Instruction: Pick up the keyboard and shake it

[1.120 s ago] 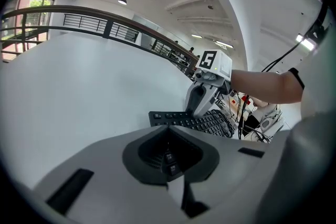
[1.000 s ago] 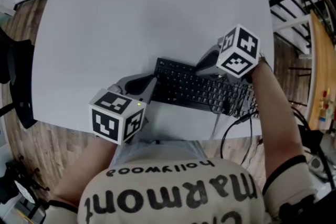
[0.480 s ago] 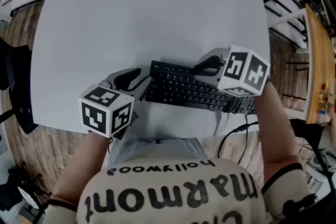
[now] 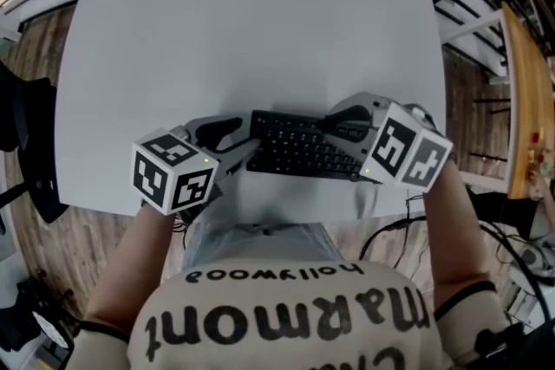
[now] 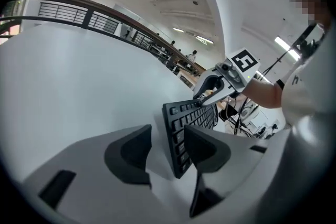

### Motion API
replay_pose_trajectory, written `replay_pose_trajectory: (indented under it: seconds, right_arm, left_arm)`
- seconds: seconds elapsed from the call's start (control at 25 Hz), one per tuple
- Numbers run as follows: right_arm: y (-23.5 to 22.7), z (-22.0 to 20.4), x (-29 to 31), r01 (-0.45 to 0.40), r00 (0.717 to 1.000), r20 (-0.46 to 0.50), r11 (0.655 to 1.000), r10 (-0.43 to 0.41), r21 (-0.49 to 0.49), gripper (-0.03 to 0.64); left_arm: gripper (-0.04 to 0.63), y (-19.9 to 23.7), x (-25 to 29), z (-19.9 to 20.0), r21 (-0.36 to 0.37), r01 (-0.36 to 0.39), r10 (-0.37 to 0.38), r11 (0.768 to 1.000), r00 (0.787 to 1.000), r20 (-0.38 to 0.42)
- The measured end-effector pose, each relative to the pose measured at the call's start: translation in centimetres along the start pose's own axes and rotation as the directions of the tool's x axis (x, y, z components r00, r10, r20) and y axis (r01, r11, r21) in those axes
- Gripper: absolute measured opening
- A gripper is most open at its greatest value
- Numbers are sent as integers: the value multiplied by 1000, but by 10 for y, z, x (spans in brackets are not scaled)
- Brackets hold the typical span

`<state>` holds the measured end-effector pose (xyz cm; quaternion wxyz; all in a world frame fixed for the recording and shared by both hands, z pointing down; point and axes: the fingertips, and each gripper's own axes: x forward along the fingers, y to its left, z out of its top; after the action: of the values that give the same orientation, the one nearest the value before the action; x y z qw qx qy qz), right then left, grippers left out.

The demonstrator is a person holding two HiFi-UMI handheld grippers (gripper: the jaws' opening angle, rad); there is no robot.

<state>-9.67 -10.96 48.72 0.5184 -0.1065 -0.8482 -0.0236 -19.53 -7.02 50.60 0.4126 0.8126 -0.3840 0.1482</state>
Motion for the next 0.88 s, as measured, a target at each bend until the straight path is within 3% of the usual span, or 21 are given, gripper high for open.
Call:
replay_pose_trajectory:
  seconds: [0.12,0.28,0.6,0.88]
  right_arm:
    - [3,2,-4,21,1000,-8,1000,-21,-20,97]
    - [11,6,-3,37,999,-15,999,-37,-32,97]
    - [18,6,-6,75,997,-12,996,-76,-43,97]
    - [19,14,-10,101,995,-19,992,-103,-71,95]
  left_arm:
    - [195,-14,2,-9,52,67,-65,996,997,-48]
    - [195,-13,7,-16,90,69,-63,994,995,-75]
    - [202,-37,26,-22,78,230,-220,970,968,-119]
    - [207,-48,36,-26,95,287,-269,953,949,-163]
